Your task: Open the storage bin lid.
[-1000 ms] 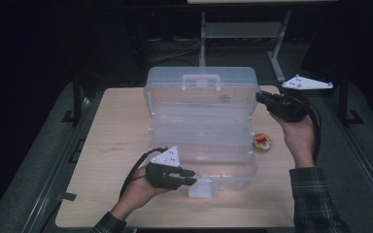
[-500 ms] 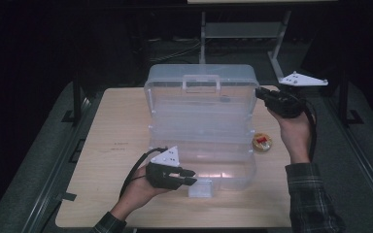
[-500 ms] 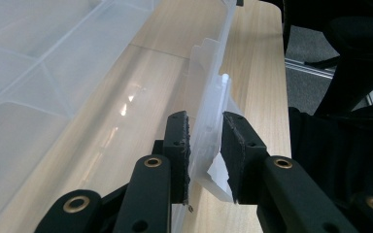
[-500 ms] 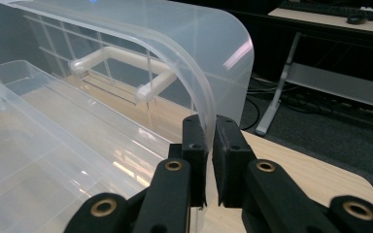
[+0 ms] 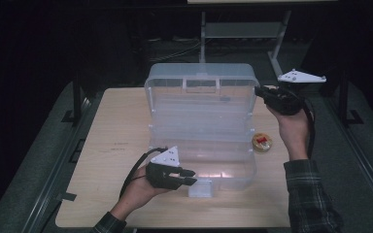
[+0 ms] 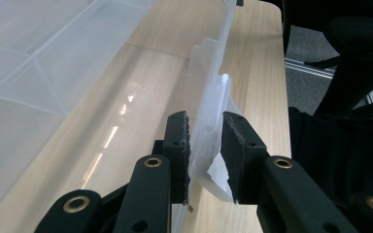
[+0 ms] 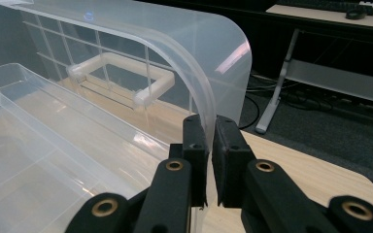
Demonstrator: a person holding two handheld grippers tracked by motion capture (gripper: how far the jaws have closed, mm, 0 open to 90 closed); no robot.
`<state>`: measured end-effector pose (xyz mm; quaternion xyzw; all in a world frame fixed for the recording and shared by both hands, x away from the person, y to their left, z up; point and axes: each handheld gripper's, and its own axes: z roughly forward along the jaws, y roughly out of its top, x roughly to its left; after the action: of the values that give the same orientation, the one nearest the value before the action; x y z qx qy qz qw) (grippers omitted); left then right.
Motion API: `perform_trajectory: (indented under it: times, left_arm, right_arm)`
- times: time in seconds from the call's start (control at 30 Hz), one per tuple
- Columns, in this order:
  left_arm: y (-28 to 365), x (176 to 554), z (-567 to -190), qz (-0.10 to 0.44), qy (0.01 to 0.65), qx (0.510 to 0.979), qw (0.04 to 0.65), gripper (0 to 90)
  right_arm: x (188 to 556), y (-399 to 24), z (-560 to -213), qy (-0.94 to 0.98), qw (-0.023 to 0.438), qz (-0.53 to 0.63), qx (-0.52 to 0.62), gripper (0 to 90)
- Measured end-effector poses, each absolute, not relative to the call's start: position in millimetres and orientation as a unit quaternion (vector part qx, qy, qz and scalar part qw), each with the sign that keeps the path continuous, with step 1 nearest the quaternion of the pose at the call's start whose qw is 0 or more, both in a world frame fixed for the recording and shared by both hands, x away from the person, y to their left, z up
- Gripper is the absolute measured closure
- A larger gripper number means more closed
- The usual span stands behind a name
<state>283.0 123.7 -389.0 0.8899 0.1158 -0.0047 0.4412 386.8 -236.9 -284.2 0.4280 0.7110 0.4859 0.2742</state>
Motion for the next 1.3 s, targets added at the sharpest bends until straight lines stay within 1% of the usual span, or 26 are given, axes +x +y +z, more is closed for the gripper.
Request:
perform_trajectory:
  times: [1.3]
  left_arm:
    - [123.7, 283.6, -388.8, -0.003, 0.113, 0.891, 0.44, 72.6]
  right_arm:
    - [415.5, -227.6, -287.5, 0.685, 0.28, 0.473, 0.478, 86.4]
